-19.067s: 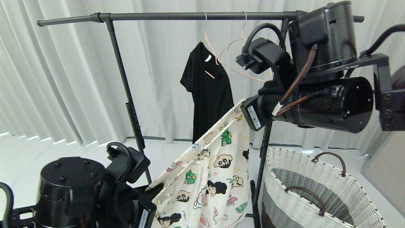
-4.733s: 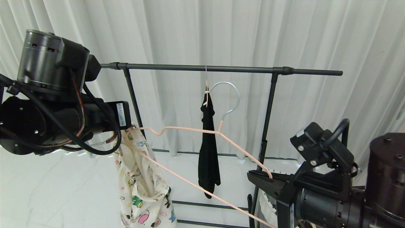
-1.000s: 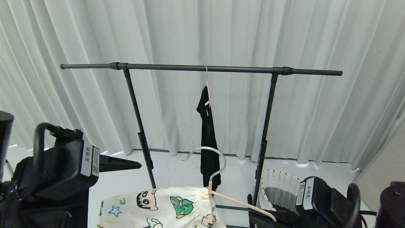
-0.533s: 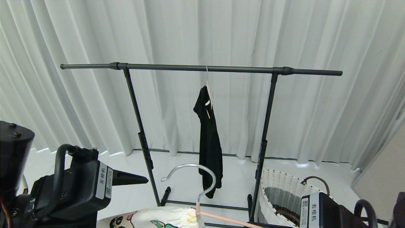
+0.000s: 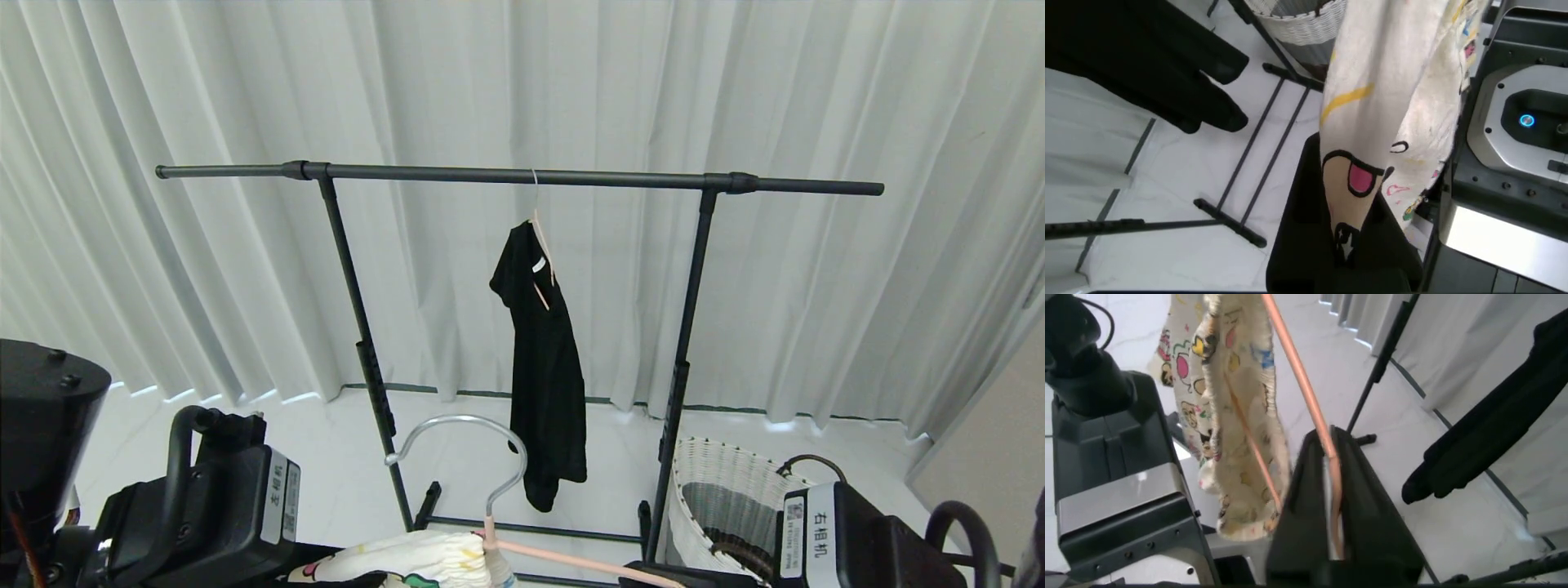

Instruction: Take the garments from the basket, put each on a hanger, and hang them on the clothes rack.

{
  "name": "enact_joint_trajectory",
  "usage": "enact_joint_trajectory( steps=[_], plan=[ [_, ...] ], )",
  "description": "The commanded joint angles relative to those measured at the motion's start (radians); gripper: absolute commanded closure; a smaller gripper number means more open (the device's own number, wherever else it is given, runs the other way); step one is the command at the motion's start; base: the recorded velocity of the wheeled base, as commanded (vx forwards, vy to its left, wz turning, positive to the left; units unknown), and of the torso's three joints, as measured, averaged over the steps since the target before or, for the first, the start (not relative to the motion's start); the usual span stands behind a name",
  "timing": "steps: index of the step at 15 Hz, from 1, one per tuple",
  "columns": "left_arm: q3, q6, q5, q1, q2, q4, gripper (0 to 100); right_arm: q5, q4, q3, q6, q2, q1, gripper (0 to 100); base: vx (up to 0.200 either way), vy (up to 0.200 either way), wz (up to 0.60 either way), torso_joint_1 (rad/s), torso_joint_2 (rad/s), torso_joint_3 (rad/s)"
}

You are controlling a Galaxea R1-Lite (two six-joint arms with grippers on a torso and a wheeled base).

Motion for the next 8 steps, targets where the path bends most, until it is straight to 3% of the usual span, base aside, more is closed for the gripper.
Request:
enact_joint_trajectory(
  steps=[1, 5, 8],
  plan=[
    [0.002, -0.001, 0.001, 0.004, 0.002, 0.0, 100, 0.0, 0.0, 0.003, 0.0, 0.0, 0.0, 0, 0.0, 0.0, 0.0, 0.0, 0.0, 0.0],
    [0.002, -0.001, 0.002, 0.021, 0.004, -0.001, 100, -0.019, 0.003, 0.009, 0.0, -0.012, -0.001, 0, 0.0, 0.0, 0.0, 0.0, 0.0, 0.0],
    [0.02, 0.001, 0.01, 0.118, -0.019, -0.001, 100, -0.083, 0.003, 0.03, 0.0, -0.03, -0.024, 0, 0.0, 0.0, 0.0, 0.0, 0.0, 0.0]
  ],
)
